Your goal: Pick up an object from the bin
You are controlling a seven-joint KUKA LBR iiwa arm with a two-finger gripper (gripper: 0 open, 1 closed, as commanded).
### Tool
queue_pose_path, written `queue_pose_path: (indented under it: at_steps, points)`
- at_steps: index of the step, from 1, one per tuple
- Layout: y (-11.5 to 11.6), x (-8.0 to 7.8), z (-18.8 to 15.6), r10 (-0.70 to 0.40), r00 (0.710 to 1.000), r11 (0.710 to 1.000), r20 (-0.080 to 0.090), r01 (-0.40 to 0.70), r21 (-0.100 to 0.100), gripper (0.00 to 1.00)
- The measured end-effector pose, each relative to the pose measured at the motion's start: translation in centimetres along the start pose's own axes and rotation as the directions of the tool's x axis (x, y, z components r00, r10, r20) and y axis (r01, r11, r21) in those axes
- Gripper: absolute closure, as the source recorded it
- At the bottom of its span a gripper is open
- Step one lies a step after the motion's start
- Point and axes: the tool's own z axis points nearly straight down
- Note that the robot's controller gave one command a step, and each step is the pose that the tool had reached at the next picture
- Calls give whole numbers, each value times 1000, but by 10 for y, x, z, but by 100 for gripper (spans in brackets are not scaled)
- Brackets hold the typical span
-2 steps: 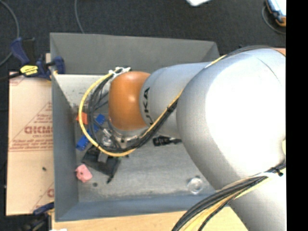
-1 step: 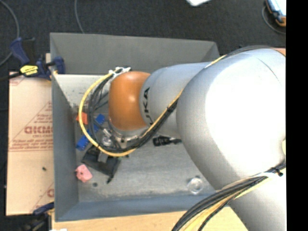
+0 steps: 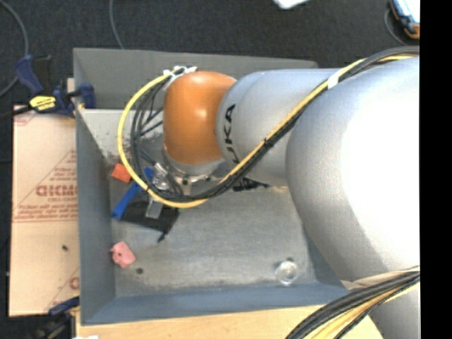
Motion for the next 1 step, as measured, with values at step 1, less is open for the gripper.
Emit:
queue_pose_path:
  at_steps: [1]
  points:
    - [-9,10,35,35,999,999,-8,-35,5,100]
